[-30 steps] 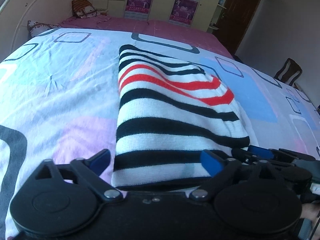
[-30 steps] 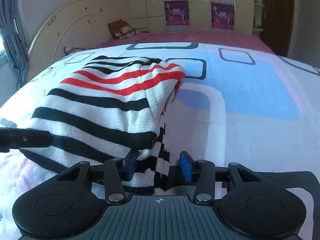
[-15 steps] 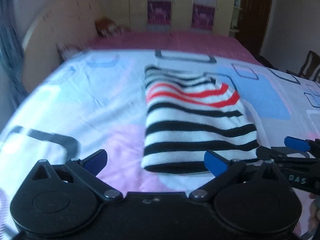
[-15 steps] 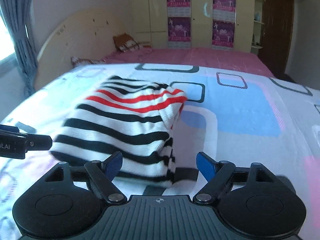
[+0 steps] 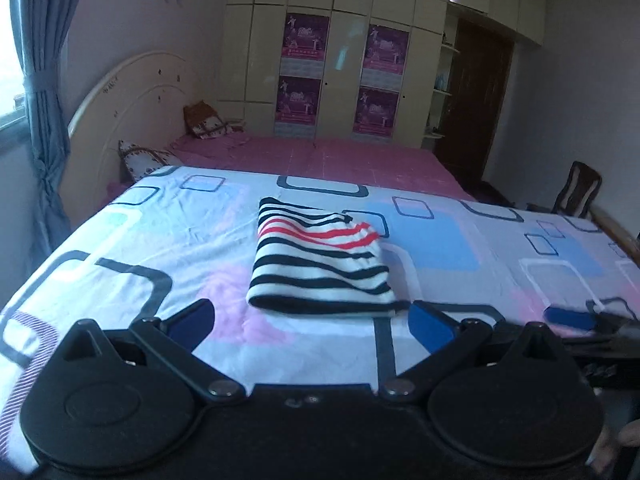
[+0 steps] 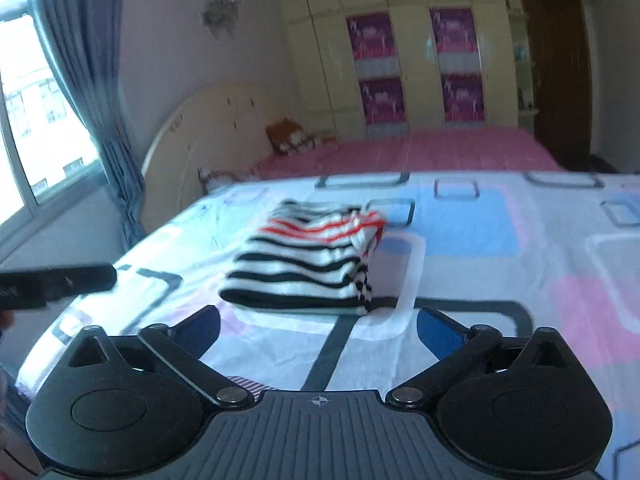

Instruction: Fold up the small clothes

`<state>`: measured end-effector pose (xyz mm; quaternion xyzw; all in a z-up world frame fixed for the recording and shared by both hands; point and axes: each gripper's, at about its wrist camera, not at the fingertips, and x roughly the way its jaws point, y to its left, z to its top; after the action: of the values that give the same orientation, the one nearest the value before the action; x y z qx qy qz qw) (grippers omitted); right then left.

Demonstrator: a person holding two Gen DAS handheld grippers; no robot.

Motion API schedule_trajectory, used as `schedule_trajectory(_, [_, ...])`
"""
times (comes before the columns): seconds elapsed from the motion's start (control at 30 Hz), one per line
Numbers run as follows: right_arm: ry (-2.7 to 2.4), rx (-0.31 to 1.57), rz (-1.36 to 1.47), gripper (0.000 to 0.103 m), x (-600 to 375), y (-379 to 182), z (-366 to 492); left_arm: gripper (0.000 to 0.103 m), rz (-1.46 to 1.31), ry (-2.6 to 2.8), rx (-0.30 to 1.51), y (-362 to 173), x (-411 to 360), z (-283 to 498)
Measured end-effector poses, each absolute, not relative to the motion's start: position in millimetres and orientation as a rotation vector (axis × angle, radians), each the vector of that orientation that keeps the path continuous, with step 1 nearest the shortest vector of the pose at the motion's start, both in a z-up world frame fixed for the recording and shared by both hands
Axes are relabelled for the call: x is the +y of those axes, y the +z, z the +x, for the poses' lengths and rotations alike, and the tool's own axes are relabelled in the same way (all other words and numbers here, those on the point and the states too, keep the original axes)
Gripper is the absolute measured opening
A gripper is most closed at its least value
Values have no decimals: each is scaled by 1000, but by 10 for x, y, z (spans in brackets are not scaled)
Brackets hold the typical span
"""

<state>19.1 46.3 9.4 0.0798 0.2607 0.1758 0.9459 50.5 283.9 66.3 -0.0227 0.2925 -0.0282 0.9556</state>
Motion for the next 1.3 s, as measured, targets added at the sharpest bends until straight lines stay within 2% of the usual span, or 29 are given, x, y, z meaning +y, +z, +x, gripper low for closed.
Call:
schedule_trajectory(0.13, [302,480,148,103,447,329,-183,103,59,-8,590,701,2699,239])
schedule_trajectory(0.43, [280,419,113,103,487,518,-689,103,4,-3,612,767,2718,-154])
schedule_trajectory(1.3, [288,402,117,103,340,508,-786,103,-14,70,596,842,2693,-396])
